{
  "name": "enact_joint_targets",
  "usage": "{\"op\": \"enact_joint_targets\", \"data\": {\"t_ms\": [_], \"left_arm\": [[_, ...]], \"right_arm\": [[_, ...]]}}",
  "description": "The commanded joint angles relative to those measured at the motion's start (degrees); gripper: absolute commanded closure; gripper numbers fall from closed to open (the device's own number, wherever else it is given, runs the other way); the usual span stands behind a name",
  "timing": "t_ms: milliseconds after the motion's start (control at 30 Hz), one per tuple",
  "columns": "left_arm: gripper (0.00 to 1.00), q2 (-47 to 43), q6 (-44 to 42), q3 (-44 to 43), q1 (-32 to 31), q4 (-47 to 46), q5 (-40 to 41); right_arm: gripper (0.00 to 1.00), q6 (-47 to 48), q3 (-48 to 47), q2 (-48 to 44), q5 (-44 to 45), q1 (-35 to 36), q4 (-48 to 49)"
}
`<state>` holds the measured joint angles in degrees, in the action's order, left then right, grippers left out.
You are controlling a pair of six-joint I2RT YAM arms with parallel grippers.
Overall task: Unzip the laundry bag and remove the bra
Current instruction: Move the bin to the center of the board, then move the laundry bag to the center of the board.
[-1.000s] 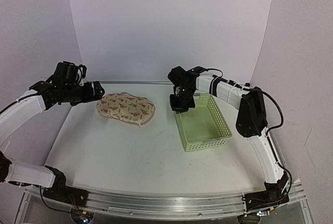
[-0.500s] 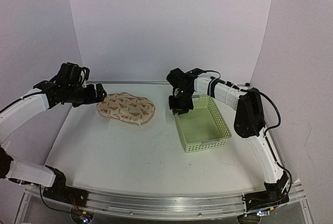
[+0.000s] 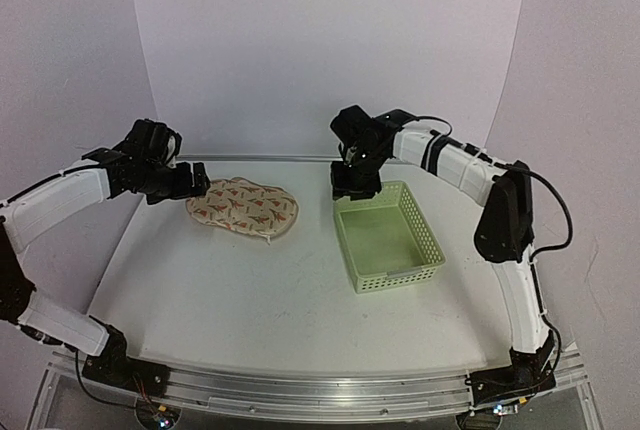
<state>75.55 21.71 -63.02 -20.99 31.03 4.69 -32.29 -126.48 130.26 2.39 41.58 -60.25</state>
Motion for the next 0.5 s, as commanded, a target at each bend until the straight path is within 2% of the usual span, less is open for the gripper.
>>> {"op": "enact_joint_targets", "data": {"t_ms": [0, 133, 300, 467], "left_arm": [[0.0, 5.2, -2.9, -5.2, 2.0, -1.0, 2.4], [0.0, 12.0, -4.8, -8.8, 4.0, -2.2, 1.5], [0.0, 19.8, -7.1, -14.3, 6.7, -2.7, -0.3], [0.01, 28.0, -6.9, -17.8, 10.7, -4.2, -8.0]], "right_arm": [[0.55, 1.9, 4.7, -12.5, 1.4, 2.3, 3.0], [0.49, 2.0, 11.9, -19.5, -1.8, 3.8, 7.0], [0.46, 1.5, 20.2, -26.0, -3.7, 5.9, 9.4], [0.42, 1.0, 26.4, -29.7, -3.6, 7.0, 11.2]]}}
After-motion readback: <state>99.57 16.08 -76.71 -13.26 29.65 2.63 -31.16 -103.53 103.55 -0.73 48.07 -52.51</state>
